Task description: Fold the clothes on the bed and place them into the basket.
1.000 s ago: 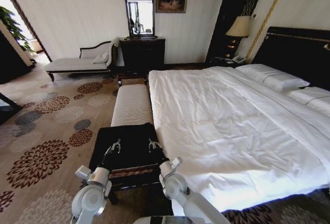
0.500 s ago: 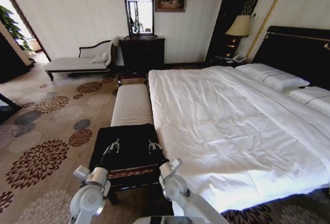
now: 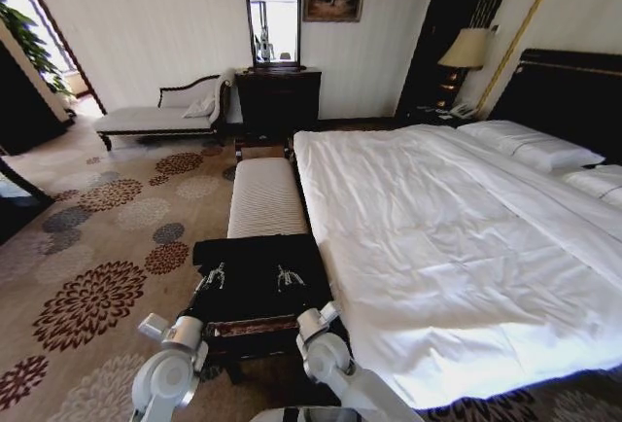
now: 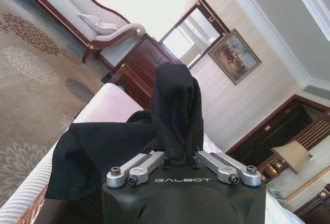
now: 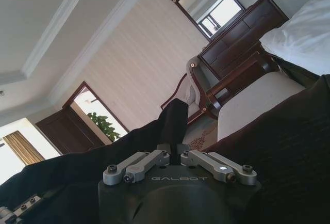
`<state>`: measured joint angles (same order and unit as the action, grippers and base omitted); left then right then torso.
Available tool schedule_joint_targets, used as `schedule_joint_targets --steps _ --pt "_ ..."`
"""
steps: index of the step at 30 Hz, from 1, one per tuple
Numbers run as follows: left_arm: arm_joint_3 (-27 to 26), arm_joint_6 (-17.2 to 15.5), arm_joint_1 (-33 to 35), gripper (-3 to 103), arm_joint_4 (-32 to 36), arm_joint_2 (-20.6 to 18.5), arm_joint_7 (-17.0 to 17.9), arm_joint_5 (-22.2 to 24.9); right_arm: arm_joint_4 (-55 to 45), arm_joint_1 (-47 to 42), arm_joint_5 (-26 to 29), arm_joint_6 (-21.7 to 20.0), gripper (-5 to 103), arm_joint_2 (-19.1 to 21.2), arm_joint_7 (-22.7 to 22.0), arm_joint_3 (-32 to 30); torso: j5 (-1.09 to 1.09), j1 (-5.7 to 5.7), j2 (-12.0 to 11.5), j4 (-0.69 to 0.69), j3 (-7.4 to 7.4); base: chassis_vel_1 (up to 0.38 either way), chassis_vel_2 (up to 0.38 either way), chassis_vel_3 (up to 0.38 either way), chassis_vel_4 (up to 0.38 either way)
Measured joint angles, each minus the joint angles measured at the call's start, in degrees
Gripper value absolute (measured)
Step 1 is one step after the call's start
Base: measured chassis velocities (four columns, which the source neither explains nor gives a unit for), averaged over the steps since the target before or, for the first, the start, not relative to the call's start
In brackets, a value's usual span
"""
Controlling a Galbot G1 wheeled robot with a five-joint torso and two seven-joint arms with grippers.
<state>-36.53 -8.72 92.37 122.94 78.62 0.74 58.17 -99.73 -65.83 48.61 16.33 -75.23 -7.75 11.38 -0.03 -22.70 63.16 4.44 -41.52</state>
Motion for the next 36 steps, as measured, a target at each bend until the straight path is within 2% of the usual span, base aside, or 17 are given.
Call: schedule_joint_targets --steps 5,10,15,24,36 --pt "0.51 0.01 -0.91 10 -0.78 -1.24 -0.03 -0.23 1.86 1.73 -0.75 0.07 4 -0.24 -0.11 -0.68 0.06 0.01 0.0 0.04 -0.01 -0.018 -0.018 0.0 0.016" --pt "1.74 -0.23 -3.31 10 -2.96 -4.49 -0.02 -0.37 4.4 5.04 -0.49 -0.34 4 -0.03 -0.16 -0.9 0.05 0.0 -0.01 0.04 -0.02 -0.027 -0.03 0.01 0.005" --pt "4.48 -0.41 -7.98 10 -10.09 -6.96 0.09 -1.54 11.3 9.7 0.98 -1.11 4 -0.36 -0.41 1.19 0.02 0.0 0.0 0.0 -0.01 0.0 0.0 0.0 0.0" --pt "8.71 -0.59 -14.6 10 -19.43 -6.47 0.49 -3.21 20.74 14.32 0.84 -1.15 4 -3.11 -0.3 2.39 0.02 -0.01 -0.01 0.05 -0.02 0.0 0.0 0.0 0.0" --pt "10.34 -0.76 -14.97 10 -20.09 -5.51 1.14 -4.5 19.43 13.21 -0.06 -2.17 4 -2.64 -3.14 2.56 0.03 0.0 -0.01 0.03 -0.02 0.0 0.0 0.0 0.0"
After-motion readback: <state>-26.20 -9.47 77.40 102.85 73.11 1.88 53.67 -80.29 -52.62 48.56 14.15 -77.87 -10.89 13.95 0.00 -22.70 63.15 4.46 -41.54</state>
